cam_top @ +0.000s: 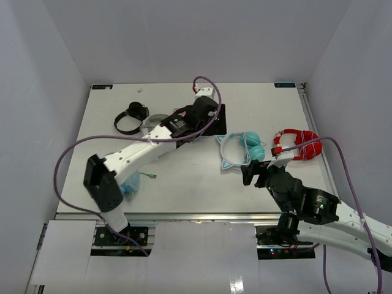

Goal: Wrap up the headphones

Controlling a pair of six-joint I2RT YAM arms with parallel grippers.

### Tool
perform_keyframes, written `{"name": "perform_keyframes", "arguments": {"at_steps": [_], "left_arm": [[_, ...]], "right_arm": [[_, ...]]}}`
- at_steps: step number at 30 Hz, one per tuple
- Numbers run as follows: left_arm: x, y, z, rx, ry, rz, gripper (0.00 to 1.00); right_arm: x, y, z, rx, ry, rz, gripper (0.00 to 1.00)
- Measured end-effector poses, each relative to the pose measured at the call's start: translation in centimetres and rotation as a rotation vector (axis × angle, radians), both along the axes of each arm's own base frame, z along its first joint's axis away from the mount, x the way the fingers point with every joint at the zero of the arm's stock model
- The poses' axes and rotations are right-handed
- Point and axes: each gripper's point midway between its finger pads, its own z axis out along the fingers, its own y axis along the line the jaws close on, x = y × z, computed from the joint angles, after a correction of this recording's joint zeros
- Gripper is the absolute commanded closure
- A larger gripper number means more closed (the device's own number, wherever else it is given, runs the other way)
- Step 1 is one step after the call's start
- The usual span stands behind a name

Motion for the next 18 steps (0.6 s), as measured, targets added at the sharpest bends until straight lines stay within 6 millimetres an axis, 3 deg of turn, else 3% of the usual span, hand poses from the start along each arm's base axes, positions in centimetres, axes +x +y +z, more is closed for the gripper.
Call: {"name": "perform_keyframes", "arguments": {"at_steps": [2, 3, 7, 11, 18], "left_arm": [[-1.3, 2.4, 3.9, -0.041, -0.079, 0.015, 0.02], [-1.9, 3.6, 5.2, -0.06, -0.113, 0.022, 0.02], [-5.3, 8.6, 8.1, -0.116, -0.207, 0.041, 0.02], [-9.2, 13.1, 6.6, -0.146, -0.247, 0.029, 0.02], [-13.1, 15.5, 4.1, -0.246, -0.29, -0.036, 0.02]], "right_arm": [[0.1, 0.4, 0.8, -0.016, -0.003, 0.009, 0.02], [0.2, 0.6, 1.2, -0.021, -0.005, 0.014, 0.05], [0.4, 1.3, 2.1, -0.039, -0.009, 0.026, 0.1], [0.6, 1.6, 1.7, -0.065, -0.001, 0.023, 0.1], [0.9, 1.7, 0.5, -0.075, 0.0, 0.006, 0.1]]}}
